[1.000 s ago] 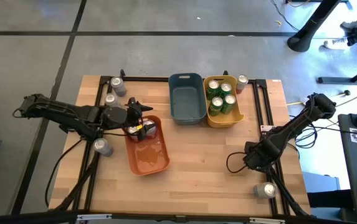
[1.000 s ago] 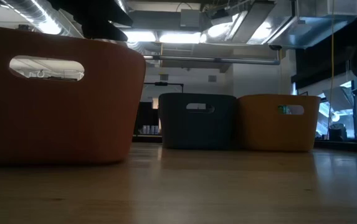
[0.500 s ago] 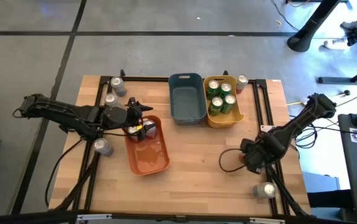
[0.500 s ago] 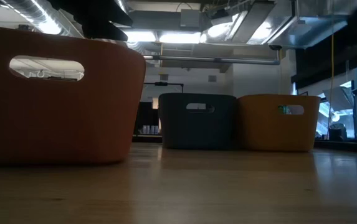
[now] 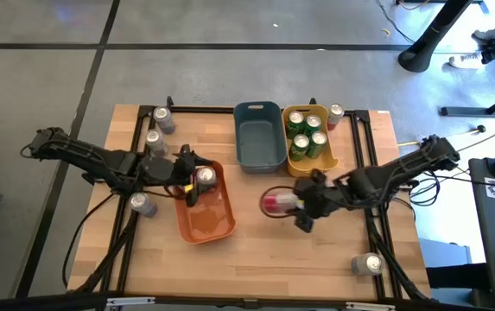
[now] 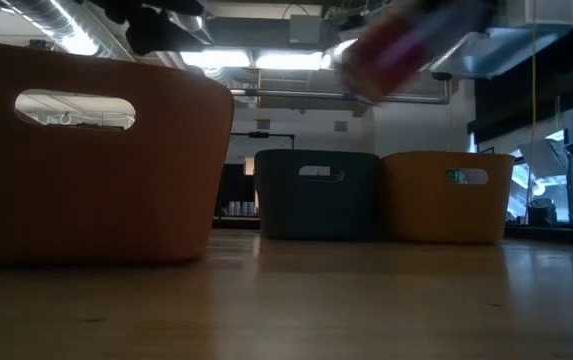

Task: Sort soda cans
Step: Put the pink-white soda can into the orange bin

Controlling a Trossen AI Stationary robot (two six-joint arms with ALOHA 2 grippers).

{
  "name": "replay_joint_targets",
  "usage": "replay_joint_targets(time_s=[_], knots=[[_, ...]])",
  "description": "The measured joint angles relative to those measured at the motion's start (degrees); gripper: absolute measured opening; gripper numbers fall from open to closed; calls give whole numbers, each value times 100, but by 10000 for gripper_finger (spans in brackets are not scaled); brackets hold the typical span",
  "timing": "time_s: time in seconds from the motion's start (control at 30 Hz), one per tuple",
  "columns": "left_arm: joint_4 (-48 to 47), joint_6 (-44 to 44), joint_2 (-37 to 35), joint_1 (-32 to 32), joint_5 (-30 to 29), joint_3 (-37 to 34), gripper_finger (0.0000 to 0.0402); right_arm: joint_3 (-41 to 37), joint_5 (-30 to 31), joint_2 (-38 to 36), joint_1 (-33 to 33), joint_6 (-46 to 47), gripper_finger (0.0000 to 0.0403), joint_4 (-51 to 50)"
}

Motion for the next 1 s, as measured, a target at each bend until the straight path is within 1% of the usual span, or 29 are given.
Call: replay_joint_targets(time_s=[0.17, 0.3, 0.4, 0.53, 0.67, 0.77, 0.9, 1.0], knots=[[-3, -253, 0, -391, 0, 0, 340, 168, 9, 557, -449, -1184, 290, 1270], [1, -428, -2, -614, 2, 0, 309, 339, -178, 978, -723, -1765, 290, 1791], [104, -472, -2, -710, 1, 0, 270, 414, -249, 1263, -850, -2113, 290, 2299], [356, -320, -2, -763, 2, 7, 202, 428, -410, 1557, -960, -2549, 291, 3009], [193, -262, -2, -761, 0, 4, 127, 428, -336, 1629, -960, -2833, 291, 3384], [196, -221, 83, -761, -2, 4, 77, 428, -293, 1616, -960, -2869, 291, 3717], [188, -187, 358, -763, 10, 7, 27, 410, -299, 1625, -960, -3058, 291, 3839], [92, -259, 561, -764, 15, 11, 5, 406, -245, 1625, -979, -3119, 291, 3922]])
